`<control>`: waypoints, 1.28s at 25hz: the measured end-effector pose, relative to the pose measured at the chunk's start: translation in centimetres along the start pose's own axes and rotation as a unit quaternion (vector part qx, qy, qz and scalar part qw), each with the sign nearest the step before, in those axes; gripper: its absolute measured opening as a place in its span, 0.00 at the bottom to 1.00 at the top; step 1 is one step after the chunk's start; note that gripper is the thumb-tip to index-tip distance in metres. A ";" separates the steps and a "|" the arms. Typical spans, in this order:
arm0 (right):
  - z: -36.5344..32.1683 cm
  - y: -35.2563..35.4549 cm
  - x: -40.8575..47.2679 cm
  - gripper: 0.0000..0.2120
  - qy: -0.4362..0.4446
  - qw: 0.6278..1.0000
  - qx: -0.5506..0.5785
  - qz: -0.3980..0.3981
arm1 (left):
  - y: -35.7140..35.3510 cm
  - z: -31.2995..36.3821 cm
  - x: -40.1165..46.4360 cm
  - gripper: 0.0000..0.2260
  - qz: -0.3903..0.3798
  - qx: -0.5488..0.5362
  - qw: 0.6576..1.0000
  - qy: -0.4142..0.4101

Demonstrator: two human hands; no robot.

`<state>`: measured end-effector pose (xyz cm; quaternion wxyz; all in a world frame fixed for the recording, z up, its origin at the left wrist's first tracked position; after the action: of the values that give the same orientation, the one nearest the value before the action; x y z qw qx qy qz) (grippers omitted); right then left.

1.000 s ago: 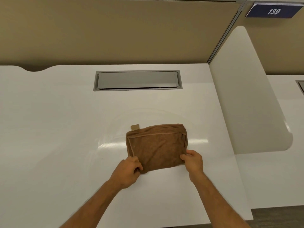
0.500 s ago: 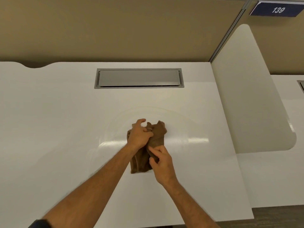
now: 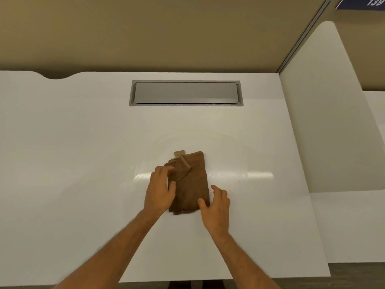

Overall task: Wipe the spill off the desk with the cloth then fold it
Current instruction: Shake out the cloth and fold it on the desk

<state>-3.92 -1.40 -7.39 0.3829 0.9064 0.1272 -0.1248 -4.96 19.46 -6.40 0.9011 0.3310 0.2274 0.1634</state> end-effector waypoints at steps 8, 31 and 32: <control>2.4 -0.3 0.7 0.07 -0.100 0.984 0.103 -0.105 | -2.9 -2.4 -2.3 0.29 -0.145 0.174 0.963 -0.148; -5.2 1.8 5.6 0.12 -0.276 0.723 0.629 -0.075 | 1.8 1.6 3.6 0.19 -0.030 -0.169 0.985 -0.007; -5.4 1.9 6.3 0.11 -0.263 0.753 0.599 -0.062 | 1.9 1.8 4.5 0.18 -0.023 -0.172 0.985 0.005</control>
<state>3.27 2.10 -4.51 -0.2289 0.8716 -0.0237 -0.4328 -0.52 21.86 -5.23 0.9470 0.1653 0.2079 0.1806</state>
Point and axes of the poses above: each hand's wrist, its own x-axis towards the middle knuckle, its own y-axis out of the back of the hand, z = x × y, the point moved 5 cm from there along x, towards the middle knuckle, and after that the axes turned 7 degrees about y, right-handed, at the moved point
